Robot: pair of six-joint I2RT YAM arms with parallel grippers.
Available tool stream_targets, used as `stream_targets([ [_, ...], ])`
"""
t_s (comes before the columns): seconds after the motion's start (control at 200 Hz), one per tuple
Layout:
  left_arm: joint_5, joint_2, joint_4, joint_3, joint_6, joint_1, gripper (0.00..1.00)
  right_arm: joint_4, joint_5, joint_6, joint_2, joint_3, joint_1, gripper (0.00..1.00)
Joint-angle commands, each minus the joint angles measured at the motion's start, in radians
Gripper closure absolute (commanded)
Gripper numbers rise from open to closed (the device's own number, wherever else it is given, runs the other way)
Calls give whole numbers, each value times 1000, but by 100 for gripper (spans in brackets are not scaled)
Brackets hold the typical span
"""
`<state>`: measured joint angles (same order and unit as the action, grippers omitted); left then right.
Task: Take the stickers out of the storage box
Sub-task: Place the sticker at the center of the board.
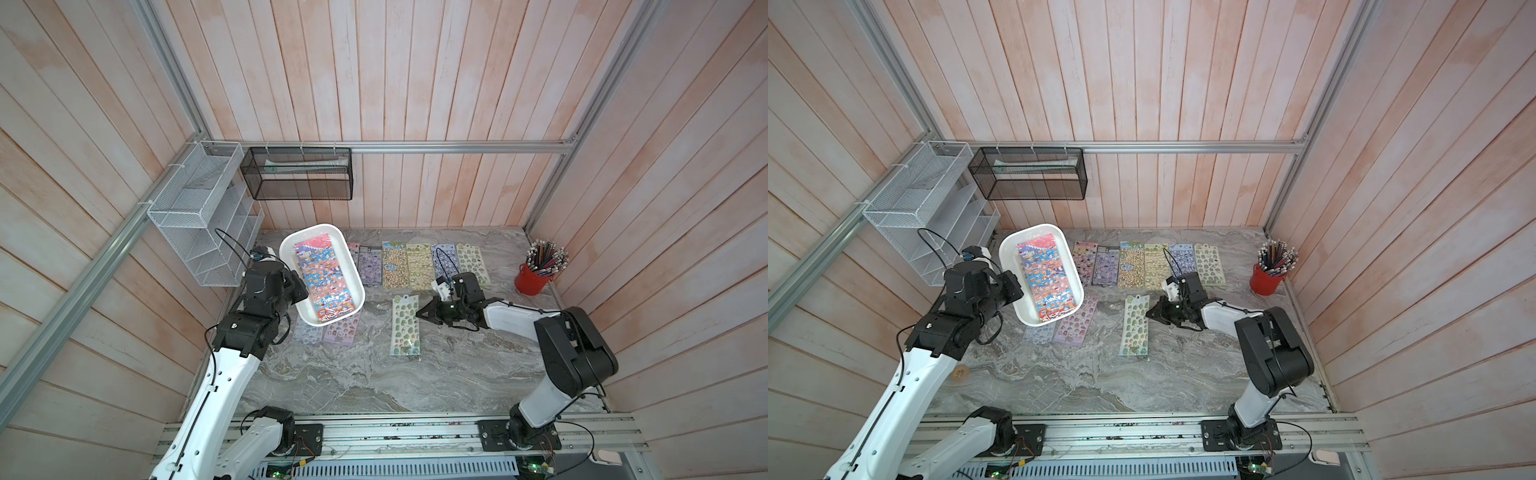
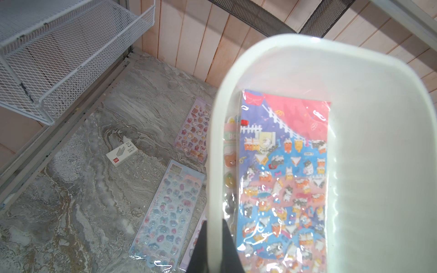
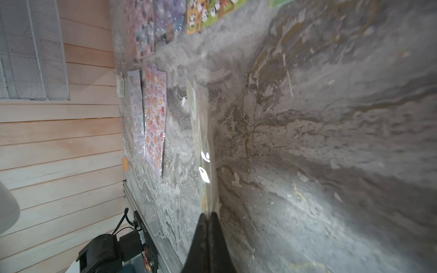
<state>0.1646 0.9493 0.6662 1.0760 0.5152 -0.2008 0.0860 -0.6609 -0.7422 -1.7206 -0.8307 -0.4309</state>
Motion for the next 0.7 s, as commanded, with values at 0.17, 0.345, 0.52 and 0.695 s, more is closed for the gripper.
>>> stream_targets([
  [0.17,-29,6,-56,24,-9,5,100,159,85,-130,-176,-125,-97,100],
  [0.345,-27,9,-76,21,-18,5,100,101,103,-112,-256,-239,-135,100],
  [0.52,-34,17,-92,20,-20,5,100,77,107,-114,-315,-314,-152,100],
  [0.695,-36,20,-101,14,-23,6,100,53,104,-108,-354,-369,-164,100],
])
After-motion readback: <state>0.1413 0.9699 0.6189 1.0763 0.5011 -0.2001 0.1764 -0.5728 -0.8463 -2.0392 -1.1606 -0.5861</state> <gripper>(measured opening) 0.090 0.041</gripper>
